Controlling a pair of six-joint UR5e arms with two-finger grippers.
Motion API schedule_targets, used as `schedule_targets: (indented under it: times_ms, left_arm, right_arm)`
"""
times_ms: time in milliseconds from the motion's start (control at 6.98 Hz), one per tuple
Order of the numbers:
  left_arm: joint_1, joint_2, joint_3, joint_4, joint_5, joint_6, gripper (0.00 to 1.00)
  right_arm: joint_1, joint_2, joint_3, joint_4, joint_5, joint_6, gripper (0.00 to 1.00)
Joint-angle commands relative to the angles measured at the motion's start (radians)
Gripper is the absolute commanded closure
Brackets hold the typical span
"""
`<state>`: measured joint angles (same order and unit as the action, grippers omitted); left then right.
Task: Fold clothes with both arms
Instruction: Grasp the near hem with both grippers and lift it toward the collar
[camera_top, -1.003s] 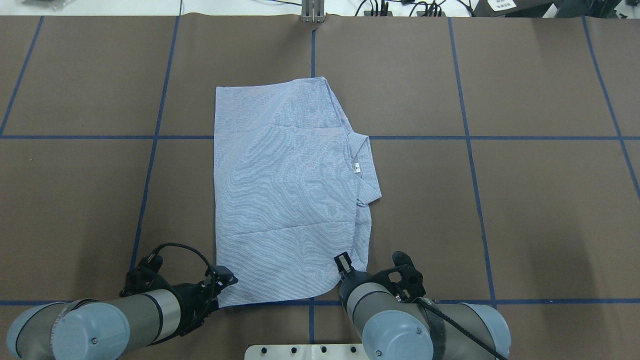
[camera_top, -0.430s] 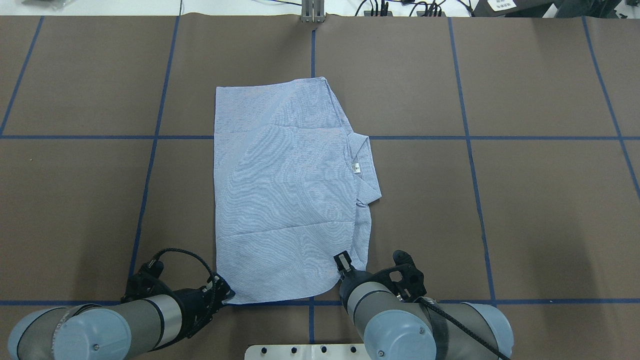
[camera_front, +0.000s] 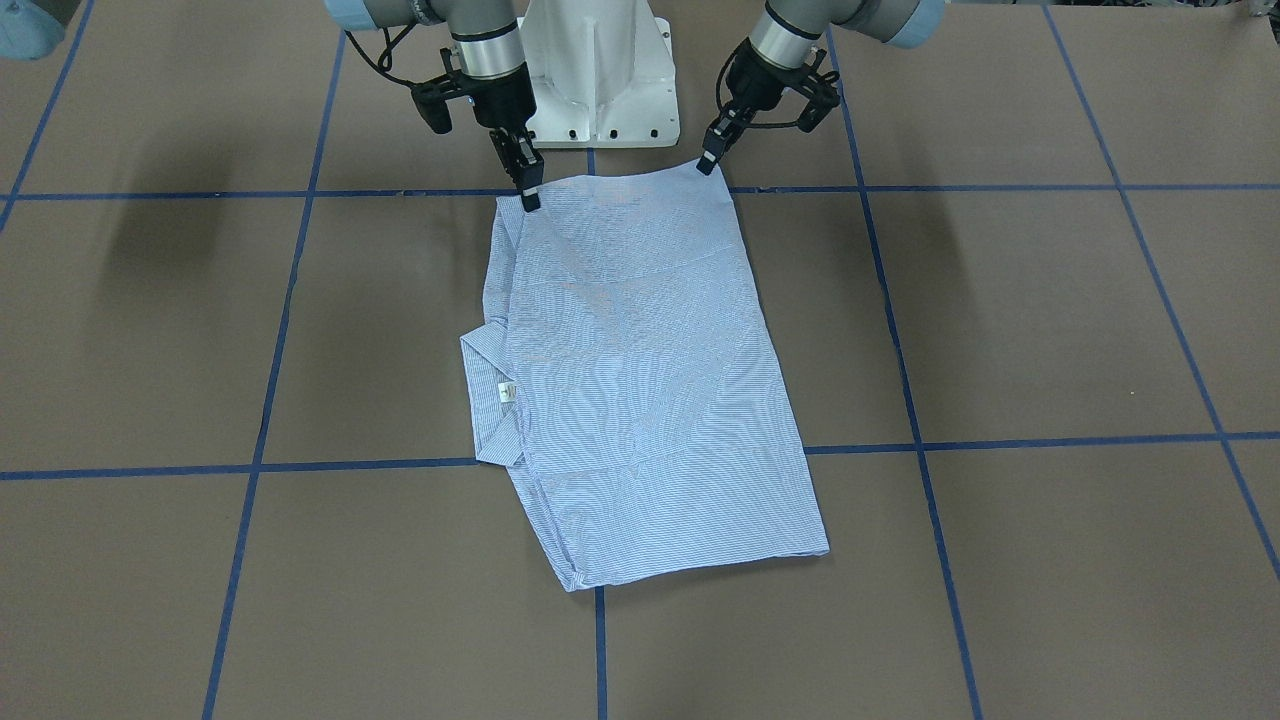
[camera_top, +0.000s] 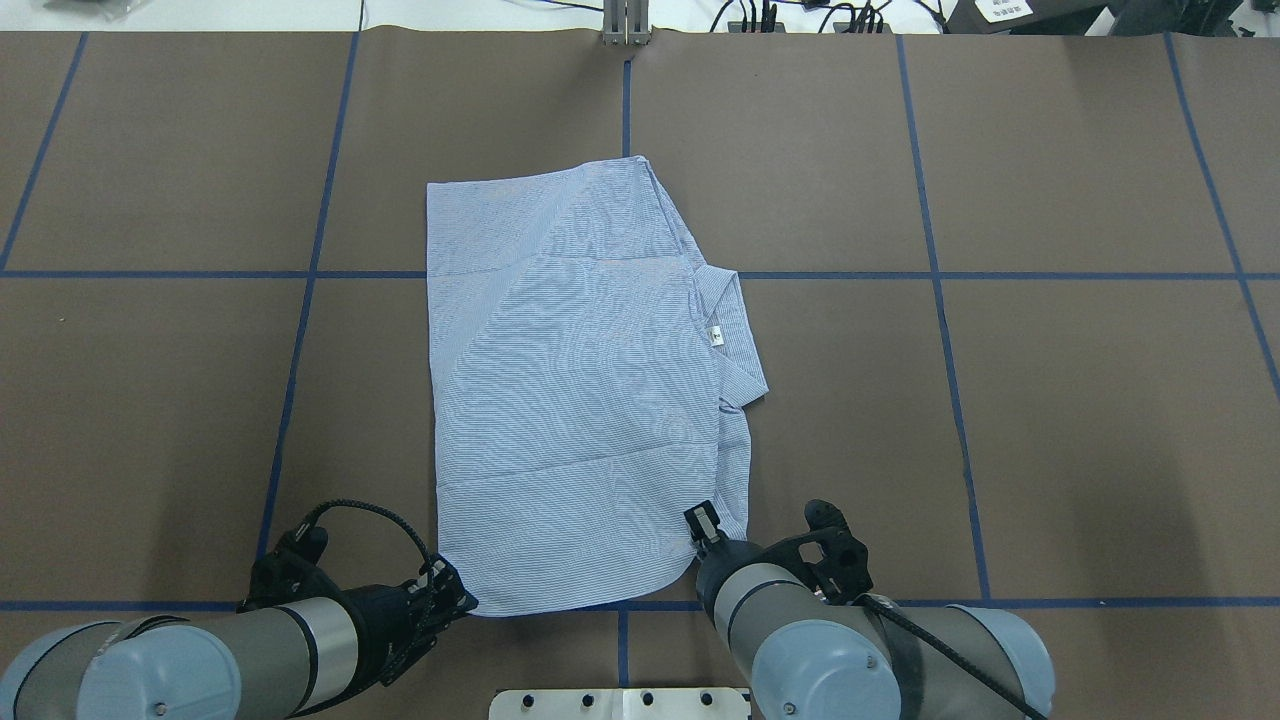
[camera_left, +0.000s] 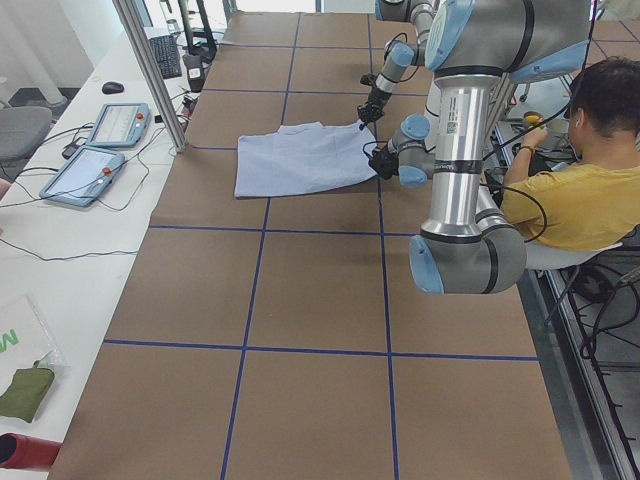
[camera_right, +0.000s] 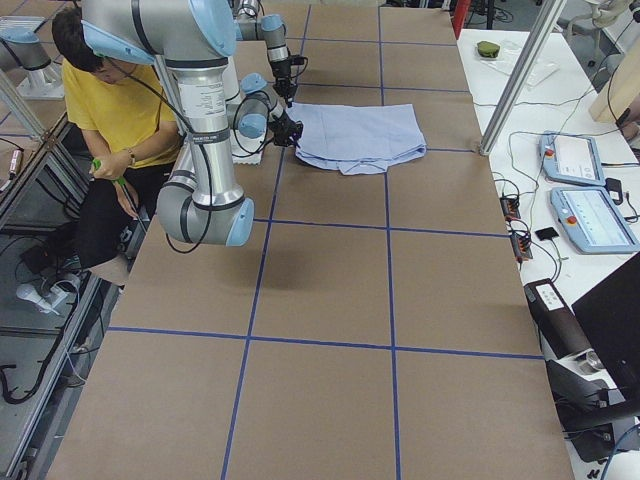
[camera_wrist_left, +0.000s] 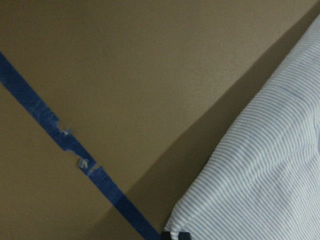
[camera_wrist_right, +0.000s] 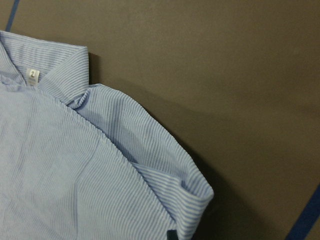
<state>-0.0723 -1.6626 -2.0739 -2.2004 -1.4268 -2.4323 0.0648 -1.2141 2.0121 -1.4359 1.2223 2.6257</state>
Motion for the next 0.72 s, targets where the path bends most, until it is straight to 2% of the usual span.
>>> schedule_targets:
  times_ms: [0,287,573]
  left_arm:
    - [-0.004,0.009,-0.108,0.002,-0.035,-0.001,1.00]
    - [-0.015,0.014,-0.240,0.100,-0.070,0.001,1.00]
    - [-0.195,-0.005,-0.267,0.148,-0.217,0.033,1.00]
  right_arm:
    - [-0.029,-0.022,0.178,-0.218,-0.003,0.037,1.00]
    - [-0.004,-0.019,0.261,-0.248,-0.001,0.039,1.00]
    - [0.102,0.031,0.240,-0.248,0.028,0.014,1.00]
